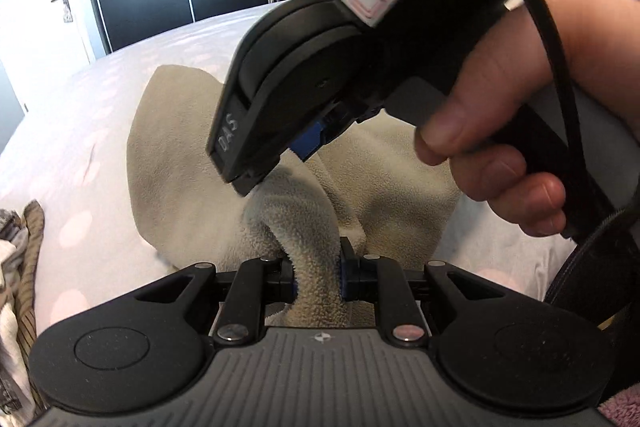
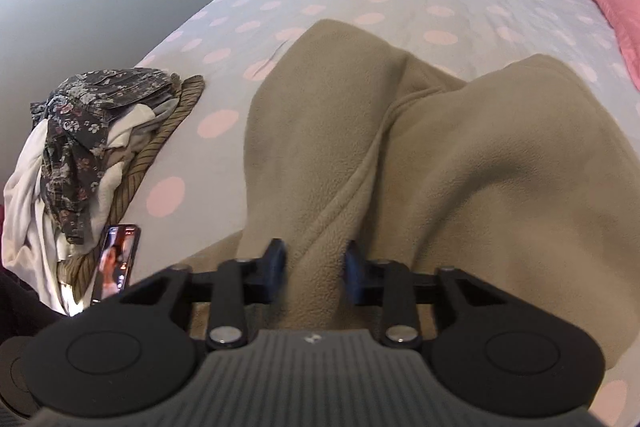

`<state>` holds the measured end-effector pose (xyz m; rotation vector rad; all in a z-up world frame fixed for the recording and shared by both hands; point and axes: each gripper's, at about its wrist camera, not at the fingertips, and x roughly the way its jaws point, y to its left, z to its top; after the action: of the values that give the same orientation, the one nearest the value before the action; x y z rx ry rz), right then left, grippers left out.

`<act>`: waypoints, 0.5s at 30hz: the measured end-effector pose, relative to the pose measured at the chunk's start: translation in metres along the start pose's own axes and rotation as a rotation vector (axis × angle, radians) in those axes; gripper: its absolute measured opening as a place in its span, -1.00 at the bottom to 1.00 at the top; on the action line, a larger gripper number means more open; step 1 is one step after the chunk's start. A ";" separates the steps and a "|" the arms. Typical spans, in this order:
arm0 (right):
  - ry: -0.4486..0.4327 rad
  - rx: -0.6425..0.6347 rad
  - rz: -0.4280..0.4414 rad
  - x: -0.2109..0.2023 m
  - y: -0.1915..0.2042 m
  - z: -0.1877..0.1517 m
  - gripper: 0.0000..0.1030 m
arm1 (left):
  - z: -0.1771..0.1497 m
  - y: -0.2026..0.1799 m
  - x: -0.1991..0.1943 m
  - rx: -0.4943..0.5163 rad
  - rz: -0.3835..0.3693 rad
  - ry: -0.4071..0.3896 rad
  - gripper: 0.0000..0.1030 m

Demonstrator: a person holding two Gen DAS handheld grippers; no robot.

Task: Fold clothes

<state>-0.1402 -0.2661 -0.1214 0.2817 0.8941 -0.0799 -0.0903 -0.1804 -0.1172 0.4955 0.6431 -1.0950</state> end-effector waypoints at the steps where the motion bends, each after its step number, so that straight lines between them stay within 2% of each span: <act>1: -0.010 -0.020 -0.007 -0.002 -0.001 -0.001 -0.51 | 0.001 0.001 -0.001 -0.006 -0.002 -0.008 -0.65; 3: -0.030 -0.063 -0.048 -0.011 -0.005 -0.001 -0.57 | 0.003 0.004 -0.004 -0.017 -0.007 -0.023 -0.45; 5: -0.050 -0.095 -0.107 -0.023 -0.016 -0.001 -0.59 | 0.005 0.005 -0.008 -0.019 0.002 -0.042 0.16; 10: -0.057 -0.042 -0.226 -0.059 -0.077 -0.008 -0.63 | 0.009 0.008 -0.012 -0.039 -0.023 -0.059 0.21; 15: -0.025 0.025 -0.370 -0.094 -0.139 -0.032 -0.65 | 0.017 0.013 -0.014 -0.062 -0.052 -0.065 0.21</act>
<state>-0.2493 -0.3950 -0.0965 0.1354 0.9124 -0.4367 -0.0791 -0.1774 -0.0944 0.3904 0.6339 -1.1326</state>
